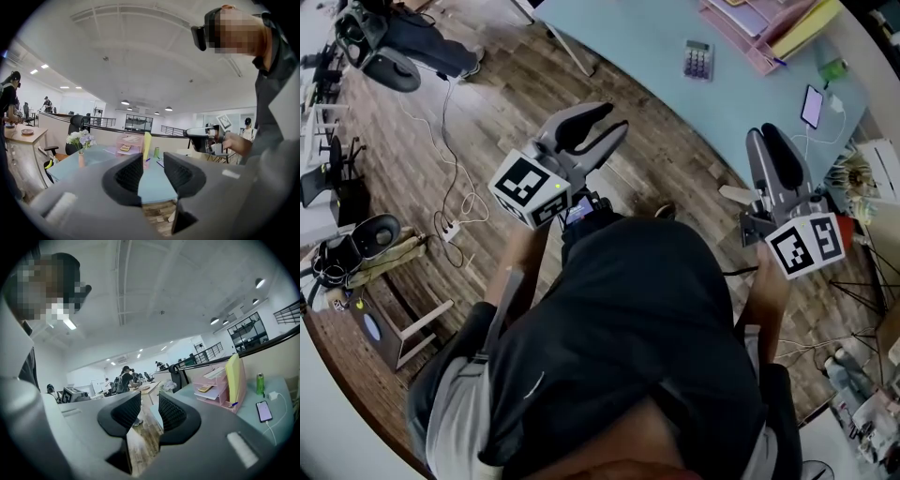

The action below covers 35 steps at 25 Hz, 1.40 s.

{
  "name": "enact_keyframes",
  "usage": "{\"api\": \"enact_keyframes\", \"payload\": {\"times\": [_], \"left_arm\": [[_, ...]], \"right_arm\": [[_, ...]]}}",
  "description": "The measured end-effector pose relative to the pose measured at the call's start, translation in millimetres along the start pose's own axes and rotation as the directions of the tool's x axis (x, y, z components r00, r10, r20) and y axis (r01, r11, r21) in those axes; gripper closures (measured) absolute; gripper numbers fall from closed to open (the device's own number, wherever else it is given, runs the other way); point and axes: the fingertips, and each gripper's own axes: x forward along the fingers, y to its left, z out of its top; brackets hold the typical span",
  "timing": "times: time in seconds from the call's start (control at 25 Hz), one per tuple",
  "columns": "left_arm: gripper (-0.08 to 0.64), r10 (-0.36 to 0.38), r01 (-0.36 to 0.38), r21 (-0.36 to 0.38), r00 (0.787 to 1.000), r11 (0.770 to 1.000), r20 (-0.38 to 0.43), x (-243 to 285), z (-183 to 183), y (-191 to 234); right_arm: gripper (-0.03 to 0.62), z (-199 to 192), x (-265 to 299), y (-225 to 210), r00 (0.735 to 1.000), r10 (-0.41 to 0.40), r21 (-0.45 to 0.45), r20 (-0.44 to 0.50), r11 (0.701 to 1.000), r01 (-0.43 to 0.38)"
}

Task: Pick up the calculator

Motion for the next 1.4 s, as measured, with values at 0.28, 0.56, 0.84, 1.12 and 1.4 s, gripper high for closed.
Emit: {"api": "enact_keyframes", "payload": {"times": [0.28,0.56,0.84,1.12,1.4], "left_arm": [[0.373,-0.012,0.012,-0.017,1.000,1.000,-0.010,23,-3,-19],[0.373,-0.116,0.116,-0.001,0.993,0.993,-0.029,50,0,-9],[0.373,-0.246,0.246,0.038,0.969,0.969,-0.004,80,28,8],[0.373,-0.321,0.322,0.020,0.946,0.946,-0.036,99,18,28],[0.373,-0.361,0.361,0.031,0.932,0.932,-0.030,110,25,48]], "right_arm": [[0.474,-2,-12,-25,1.000,-0.013,0.009,-0.012,1.000,0.013],[0.474,8,-17,-39,0.993,-0.114,0.020,0.032,0.993,0.114],[0.474,20,-15,-40,0.971,-0.230,0.026,0.069,0.973,0.229],[0.474,12,-4,-46,0.950,-0.305,0.053,0.061,0.952,0.302],[0.474,15,15,-48,0.937,-0.342,0.054,0.075,0.940,0.338]]}}
